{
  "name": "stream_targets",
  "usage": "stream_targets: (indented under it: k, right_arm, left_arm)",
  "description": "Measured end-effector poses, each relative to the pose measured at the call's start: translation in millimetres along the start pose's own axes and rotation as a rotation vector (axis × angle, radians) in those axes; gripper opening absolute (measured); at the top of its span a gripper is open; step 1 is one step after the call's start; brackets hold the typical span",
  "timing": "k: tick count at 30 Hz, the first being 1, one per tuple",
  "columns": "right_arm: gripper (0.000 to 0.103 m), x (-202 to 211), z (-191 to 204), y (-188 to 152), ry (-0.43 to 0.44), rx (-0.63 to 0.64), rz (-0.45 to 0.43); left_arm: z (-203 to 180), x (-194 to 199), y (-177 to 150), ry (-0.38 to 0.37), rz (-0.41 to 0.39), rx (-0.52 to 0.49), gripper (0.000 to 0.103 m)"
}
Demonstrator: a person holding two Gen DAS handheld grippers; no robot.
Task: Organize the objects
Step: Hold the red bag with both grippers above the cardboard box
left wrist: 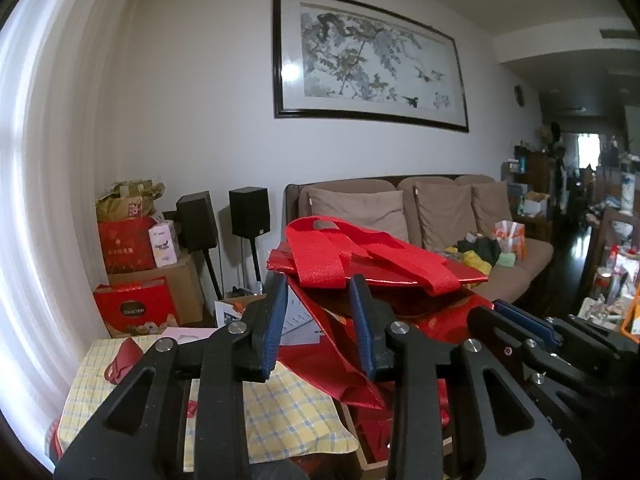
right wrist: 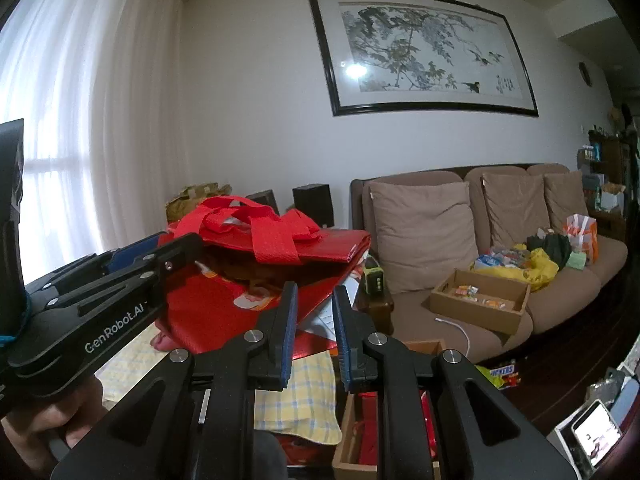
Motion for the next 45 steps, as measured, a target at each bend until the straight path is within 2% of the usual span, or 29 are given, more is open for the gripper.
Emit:
stream_targets:
  k: [9,20,35,45]
  right_arm:
    - [0.017,4.2,-7.5,9.8,-0.004,0.017,-0.025]
    - [0.017,-2.3,-42.5,10.6,-0.042,0.003,-0.014]
    - [0.017,-16.2,-76.9,3.8,-0.079,-0.037,0.021]
    - [0.017,-26.4,-81.9,-4.7,-0.105,-0.011,0.048]
  left_arm:
    - [-8.8,-9.2,2.1,-0.016,-0.003,0.020,0.029]
    - [-37.8,-31.9,-3.2,-0.057,0.022,0.023,0.029]
    - [-61.2,-55.1,-4.7,-0.094,0.009,0.020,0.029]
    - [-65.9,-68.4,-14.9,-0.104,0.017,0.033,0.029]
Point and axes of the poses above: each gripper's, at about its wrist camera, not at the fingertips, and x roughly against the way its jaws point, z to its left, y to its top, the point moved 9 cm from there along -x, roughly the way its jaws point, and after that the axes turned 4 degrees about -z, right-handed, at the moved point
